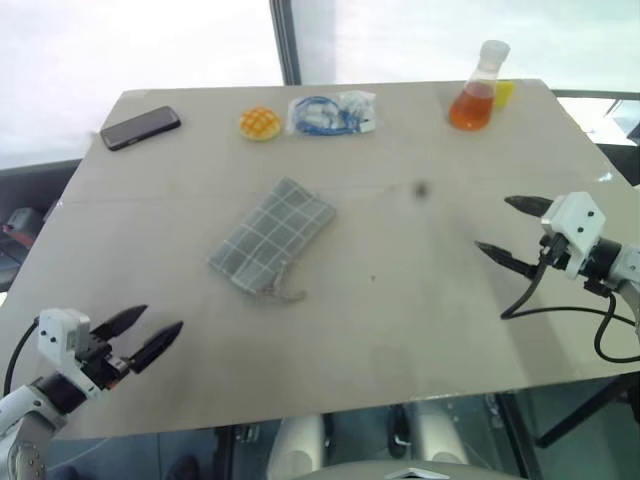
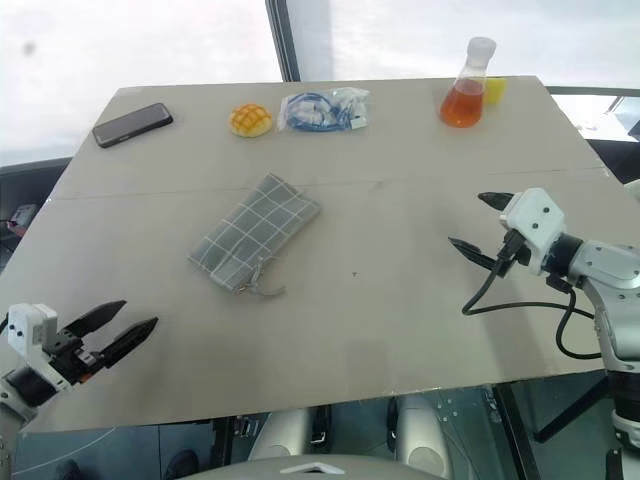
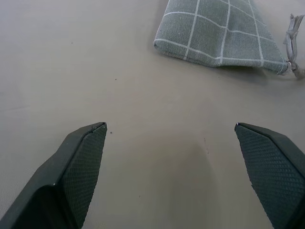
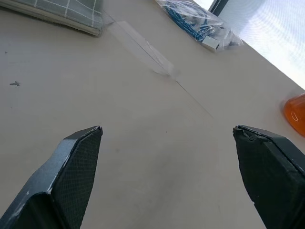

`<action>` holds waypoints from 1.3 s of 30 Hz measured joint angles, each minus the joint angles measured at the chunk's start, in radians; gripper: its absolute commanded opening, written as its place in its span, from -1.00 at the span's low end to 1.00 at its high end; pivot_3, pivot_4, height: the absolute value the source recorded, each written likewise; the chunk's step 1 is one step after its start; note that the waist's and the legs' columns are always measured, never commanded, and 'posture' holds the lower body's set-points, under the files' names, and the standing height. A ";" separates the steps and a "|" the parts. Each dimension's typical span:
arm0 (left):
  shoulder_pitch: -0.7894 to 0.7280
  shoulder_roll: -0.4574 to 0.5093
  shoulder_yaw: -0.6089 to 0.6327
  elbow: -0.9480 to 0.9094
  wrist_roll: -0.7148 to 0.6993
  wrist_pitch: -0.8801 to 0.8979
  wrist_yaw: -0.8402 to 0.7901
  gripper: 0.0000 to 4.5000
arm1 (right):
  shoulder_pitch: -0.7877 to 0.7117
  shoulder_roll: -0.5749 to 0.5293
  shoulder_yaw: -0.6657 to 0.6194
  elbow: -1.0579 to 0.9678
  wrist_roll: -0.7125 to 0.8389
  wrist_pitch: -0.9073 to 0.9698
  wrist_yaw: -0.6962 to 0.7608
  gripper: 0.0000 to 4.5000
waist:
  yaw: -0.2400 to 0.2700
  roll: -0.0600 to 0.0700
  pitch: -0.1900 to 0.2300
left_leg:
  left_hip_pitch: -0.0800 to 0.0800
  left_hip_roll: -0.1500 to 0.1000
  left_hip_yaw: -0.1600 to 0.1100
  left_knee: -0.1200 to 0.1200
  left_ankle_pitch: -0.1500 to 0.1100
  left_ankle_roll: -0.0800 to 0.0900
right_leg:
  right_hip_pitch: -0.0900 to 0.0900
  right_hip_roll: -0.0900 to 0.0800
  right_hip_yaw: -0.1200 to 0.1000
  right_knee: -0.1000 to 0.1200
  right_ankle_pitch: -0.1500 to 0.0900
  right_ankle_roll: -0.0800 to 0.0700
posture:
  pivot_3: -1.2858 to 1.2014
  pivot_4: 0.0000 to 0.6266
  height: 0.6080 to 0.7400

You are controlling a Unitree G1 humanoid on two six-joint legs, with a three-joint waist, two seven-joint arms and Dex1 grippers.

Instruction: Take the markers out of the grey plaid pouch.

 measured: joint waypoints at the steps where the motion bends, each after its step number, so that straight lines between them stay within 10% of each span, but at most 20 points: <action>1: 0.000 0.000 0.000 0.000 0.000 0.000 0.000 0.98 | 0.000 0.000 0.000 0.000 0.000 0.000 0.000 1.00 | 0.000 0.000 0.000 | 0.000 0.000 0.000 0.000 0.000 0.000 | 0.000 0.000 0.000 0.000 0.000 0.000 | 0.03 -0.52 1.00; 12: -0.127 0.014 -0.064 0.048 0.139 -0.251 -0.018 0.98 | 0.004 0.002 0.008 -0.129 0.103 0.073 0.030 1.00 | 0.001 0.000 0.000 | 0.000 0.000 0.000 0.000 0.000 0.000 | 0.001 0.000 0.000 0.000 0.000 0.000 | 0.03 -0.52 1.00; 21: -0.281 0.087 -0.201 0.368 0.422 -0.971 -0.082 0.98 | 0.108 -0.021 0.008 -0.360 0.271 0.067 0.176 1.00 | 0.001 0.000 0.000 | 0.001 0.001 0.001 0.001 -0.001 -0.002 | 0.001 -0.002 0.000 0.000 0.000 0.000 | 0.03 -0.52 1.00; 31: -0.478 0.069 -0.326 0.497 0.808 -1.322 0.261 0.98 | -0.019 -0.023 0.047 -0.277 0.273 0.047 0.230 1.00 | 0.005 0.001 -0.001 | 0.001 -0.001 0.001 0.001 0.001 0.001 | 0.003 -0.001 -0.002 0.001 0.003 -0.003 | 0.03 -0.52 1.00; 39: -0.533 0.070 -0.445 0.497 0.962 -1.282 0.443 -0.11 | -0.027 -0.023 0.070 -0.271 0.268 0.044 0.227 1.00 | 0.003 0.001 -0.001 | 0.002 0.000 0.003 0.001 0.001 0.001 | 0.004 -0.001 -0.003 0.002 0.001 0.001 | 0.03 -0.52 1.00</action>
